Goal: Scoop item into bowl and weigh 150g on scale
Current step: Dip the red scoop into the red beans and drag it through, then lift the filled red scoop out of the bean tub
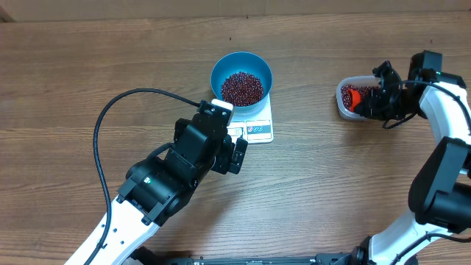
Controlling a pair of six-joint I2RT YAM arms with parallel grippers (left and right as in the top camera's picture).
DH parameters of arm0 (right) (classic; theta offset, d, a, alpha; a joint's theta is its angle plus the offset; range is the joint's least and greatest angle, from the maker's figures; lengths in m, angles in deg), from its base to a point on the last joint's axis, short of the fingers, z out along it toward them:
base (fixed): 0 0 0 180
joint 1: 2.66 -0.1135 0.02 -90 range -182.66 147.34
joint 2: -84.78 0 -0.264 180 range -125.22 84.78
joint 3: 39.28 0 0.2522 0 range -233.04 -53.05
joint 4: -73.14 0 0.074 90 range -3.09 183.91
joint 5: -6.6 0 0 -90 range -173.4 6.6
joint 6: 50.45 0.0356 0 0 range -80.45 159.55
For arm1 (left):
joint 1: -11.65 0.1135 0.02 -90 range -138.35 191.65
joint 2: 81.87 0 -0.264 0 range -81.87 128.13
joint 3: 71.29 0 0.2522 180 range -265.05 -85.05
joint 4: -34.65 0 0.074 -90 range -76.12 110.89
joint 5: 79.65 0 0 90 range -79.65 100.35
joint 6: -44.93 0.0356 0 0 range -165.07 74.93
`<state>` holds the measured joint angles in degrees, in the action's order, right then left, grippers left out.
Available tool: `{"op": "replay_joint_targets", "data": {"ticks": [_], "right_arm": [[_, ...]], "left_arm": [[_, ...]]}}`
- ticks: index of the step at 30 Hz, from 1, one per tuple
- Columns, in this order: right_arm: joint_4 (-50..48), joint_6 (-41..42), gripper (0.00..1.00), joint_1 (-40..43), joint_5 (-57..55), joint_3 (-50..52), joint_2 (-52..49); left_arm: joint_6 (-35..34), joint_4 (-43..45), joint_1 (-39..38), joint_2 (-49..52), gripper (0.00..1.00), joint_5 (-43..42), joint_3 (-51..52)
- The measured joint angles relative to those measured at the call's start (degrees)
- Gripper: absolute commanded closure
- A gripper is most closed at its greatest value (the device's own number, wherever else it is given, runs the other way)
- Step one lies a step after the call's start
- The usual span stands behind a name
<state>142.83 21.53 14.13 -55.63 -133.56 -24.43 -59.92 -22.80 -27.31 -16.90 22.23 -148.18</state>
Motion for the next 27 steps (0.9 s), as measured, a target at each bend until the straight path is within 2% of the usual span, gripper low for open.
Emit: {"op": "replay_joint_targets", "data": {"ticks": [19, 27], "right_arm": [[0.8, 0.1, 0.96, 5.4, 12.3, 0.0, -2.1], [2.1, 0.1, 0.96, 10.7, 19.7, 0.0, -2.1]], "left_arm": [[0.0, 0.0, 0.0, 0.0, 0.00, 0.0, 0.0], [0.0, 0.0, 0.0, 0.0, 0.00, 0.0, 0.0]]}}
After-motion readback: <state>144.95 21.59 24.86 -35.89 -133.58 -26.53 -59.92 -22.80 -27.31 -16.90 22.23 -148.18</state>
